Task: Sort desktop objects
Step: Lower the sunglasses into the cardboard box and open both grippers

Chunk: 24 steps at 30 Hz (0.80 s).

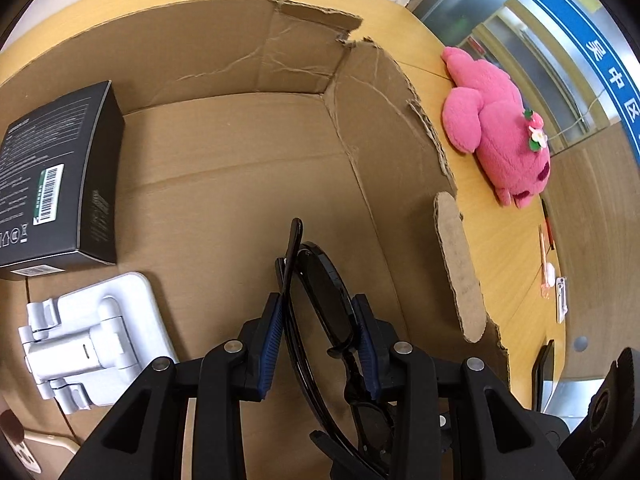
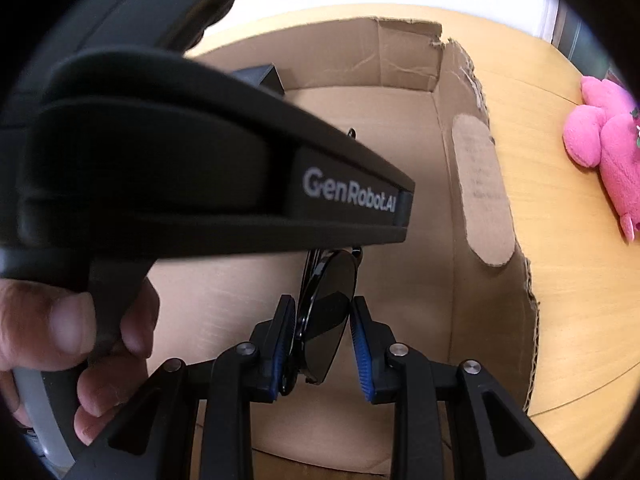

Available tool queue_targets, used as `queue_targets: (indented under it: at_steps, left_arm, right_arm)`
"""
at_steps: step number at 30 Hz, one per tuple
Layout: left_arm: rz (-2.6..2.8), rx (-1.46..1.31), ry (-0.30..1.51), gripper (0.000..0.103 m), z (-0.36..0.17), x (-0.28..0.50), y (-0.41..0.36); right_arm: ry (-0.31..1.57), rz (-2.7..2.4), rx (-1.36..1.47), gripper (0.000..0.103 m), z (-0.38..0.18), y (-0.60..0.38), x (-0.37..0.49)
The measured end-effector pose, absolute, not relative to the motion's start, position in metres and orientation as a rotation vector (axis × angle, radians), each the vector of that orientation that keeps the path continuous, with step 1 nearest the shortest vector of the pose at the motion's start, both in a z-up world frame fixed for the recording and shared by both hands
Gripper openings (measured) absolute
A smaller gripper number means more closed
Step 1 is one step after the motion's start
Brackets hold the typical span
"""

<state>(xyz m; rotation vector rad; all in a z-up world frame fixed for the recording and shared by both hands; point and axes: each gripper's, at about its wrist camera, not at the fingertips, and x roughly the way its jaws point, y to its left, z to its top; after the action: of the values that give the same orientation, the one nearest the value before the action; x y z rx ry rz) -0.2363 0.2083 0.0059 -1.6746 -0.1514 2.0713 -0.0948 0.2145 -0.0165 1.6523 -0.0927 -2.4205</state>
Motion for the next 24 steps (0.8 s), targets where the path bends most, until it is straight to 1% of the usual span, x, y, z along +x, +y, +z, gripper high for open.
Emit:
queue_targets:
  at_steps: [8,12,14,16,18,19,20,21,23,24]
  left_arm:
    - [2.065,-1.674,-0.134,0.034,0.001,-0.233,0.211]
    - [2.076,-1.682,-0.127,0.038,0.002,-0.232,0.210]
    - [2.085,-1.676,-0.132,0.038,0.005,-0.230,0.208]
    - [2.099,-1.656,-0.128,0.038,0.011,-0.226,0.206]
    - [2.131,-1.621,-0.109,0.039,0.023,-0.221,0.203]
    - [2.147,-1.605,-0.103,0.039,0.028,-0.219,0.201]
    - [2.166,-1.586,-0.096,0.039,0.035,-0.216,0.198]
    - [2.196,-1.551,-0.085,0.040,0.046,-0.210,0.193]
    - [2.242,-1.489,-0.075,0.046,0.063,-0.200,0.183]
    - [2.278,-1.421,-0.080,0.050,0.079,-0.189,0.172]
  right_arm:
    - [-0.083,-2.403,1.716,0.026,-0.023,0.213,-0.085]
    - [-0.080,-2.411,1.714,0.026,-0.022,0.211,-0.077]
    - [-0.088,-2.416,1.711,0.028,-0.021,0.211,-0.072]
    - [-0.116,-2.414,1.693,0.039,-0.019,0.212,-0.066]
    - [-0.136,-2.419,1.661,0.046,-0.013,0.210,-0.059]
    - [-0.133,-2.431,1.638,0.051,-0.009,0.209,-0.054]
    - [-0.123,-2.446,1.617,0.054,-0.004,0.208,-0.049]
    - [-0.113,-2.459,1.594,0.057,0.001,0.207,-0.043]
    - [-0.089,-2.486,1.540,0.064,0.013,0.204,-0.030]
    - [-0.063,-2.512,1.531,0.072,0.017,0.204,-0.024]
